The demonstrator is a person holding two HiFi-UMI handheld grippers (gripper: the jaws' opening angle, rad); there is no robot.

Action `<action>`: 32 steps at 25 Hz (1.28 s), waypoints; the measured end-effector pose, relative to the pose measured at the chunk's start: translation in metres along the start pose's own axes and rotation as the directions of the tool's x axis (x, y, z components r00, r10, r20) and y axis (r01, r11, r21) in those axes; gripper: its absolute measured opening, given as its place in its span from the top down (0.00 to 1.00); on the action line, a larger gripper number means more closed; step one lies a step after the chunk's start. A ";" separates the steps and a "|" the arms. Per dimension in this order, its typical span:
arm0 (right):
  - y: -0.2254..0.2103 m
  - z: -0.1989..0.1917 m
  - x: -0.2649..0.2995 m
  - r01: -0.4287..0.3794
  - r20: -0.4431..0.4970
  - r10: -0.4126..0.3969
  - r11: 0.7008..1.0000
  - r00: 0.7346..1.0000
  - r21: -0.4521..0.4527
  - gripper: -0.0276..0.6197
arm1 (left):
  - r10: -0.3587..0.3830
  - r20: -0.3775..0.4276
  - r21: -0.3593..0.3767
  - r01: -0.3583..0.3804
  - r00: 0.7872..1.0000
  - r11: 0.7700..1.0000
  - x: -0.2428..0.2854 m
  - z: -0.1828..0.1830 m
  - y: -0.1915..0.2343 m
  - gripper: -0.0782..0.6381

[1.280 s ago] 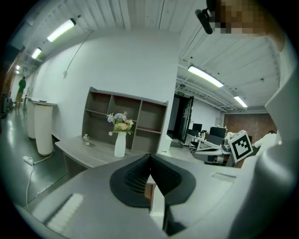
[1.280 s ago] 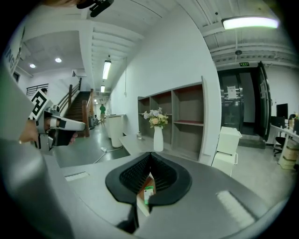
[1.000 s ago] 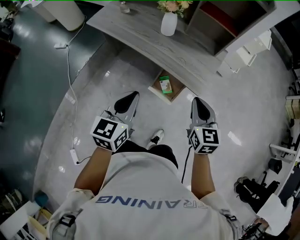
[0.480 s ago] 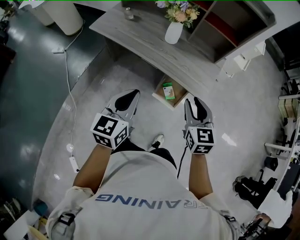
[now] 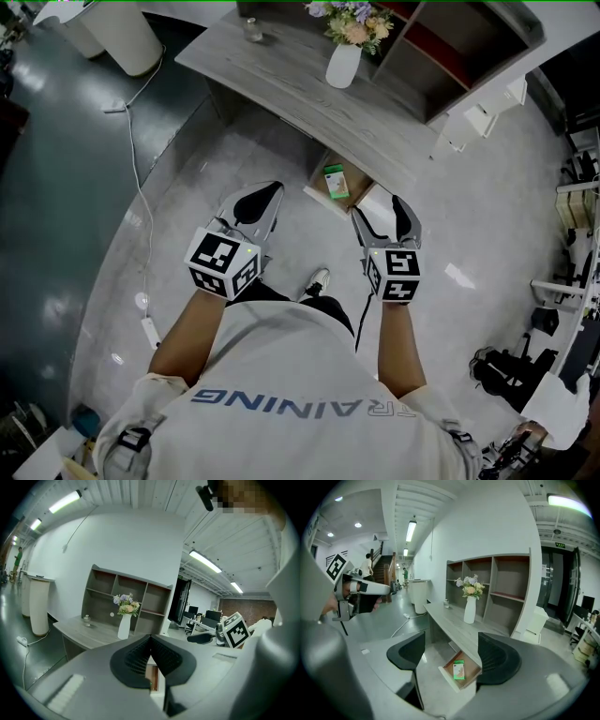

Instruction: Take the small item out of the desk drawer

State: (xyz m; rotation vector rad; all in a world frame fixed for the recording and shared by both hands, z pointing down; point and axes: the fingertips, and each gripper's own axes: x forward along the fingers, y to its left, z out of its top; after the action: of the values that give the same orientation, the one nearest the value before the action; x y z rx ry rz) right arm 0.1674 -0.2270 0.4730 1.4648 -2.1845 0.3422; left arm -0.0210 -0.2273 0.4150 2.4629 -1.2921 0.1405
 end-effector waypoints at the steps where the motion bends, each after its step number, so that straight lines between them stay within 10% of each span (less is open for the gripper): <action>1: -0.001 -0.006 0.003 0.001 -0.018 -0.001 1.000 1.000 0.004 0.39 | -0.002 -0.004 0.000 0.002 1.000 1.000 0.001 -0.001 -0.001 0.89; 17: -0.014 -0.170 0.151 0.107 -0.285 -0.119 0.992 0.951 -0.060 0.39 | 0.057 -0.116 -0.081 -0.067 0.992 0.994 0.023 -0.085 0.024 0.89; 32: -0.035 -0.302 0.285 0.189 -0.540 -0.273 0.960 0.797 -0.207 0.36 | 0.061 -0.224 -0.159 -0.098 0.973 0.982 0.051 -0.175 0.063 0.89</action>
State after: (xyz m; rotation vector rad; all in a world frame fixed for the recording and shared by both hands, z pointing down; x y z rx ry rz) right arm 0.1885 -0.3286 0.8766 1.3191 -1.5055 0.4548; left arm -0.0299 -0.2375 0.6072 2.1856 -1.2534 0.3002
